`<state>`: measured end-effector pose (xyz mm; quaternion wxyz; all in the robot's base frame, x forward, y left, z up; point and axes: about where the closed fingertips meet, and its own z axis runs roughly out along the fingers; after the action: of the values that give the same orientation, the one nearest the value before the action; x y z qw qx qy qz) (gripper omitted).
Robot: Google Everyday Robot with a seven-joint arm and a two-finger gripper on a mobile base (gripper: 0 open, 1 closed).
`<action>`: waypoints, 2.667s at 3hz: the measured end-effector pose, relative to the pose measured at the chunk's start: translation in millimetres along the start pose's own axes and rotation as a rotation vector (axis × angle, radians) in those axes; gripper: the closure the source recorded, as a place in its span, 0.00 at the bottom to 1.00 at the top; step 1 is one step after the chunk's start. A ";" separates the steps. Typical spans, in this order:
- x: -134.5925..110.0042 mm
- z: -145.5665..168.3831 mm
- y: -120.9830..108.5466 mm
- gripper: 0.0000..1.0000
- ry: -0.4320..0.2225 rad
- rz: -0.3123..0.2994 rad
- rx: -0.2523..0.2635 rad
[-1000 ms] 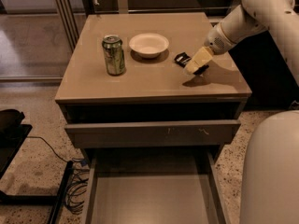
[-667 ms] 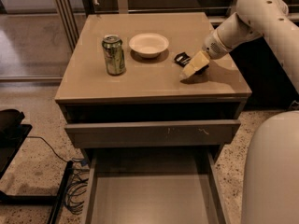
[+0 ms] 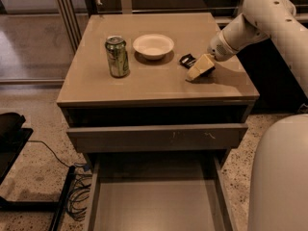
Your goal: Place rxbar chocolate into middle drawer
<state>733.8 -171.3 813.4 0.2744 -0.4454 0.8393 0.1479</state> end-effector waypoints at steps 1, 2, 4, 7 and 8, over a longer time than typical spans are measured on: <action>0.0 0.0 0.0 0.42 0.000 0.000 0.000; 0.0 0.1 0.0 0.65 0.000 0.000 0.000; 0.0 0.2 0.0 1.00 0.000 0.000 0.000; 11.3 -21.1 12.9 1.00 0.000 -0.022 -0.003; 28.1 -55.0 36.3 1.00 -0.029 -0.058 0.024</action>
Offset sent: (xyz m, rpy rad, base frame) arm 0.0000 0.0000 0.0000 0.0000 0.0000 0.0000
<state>672.9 -196.9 841.2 0.2960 -0.4642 0.8236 0.1363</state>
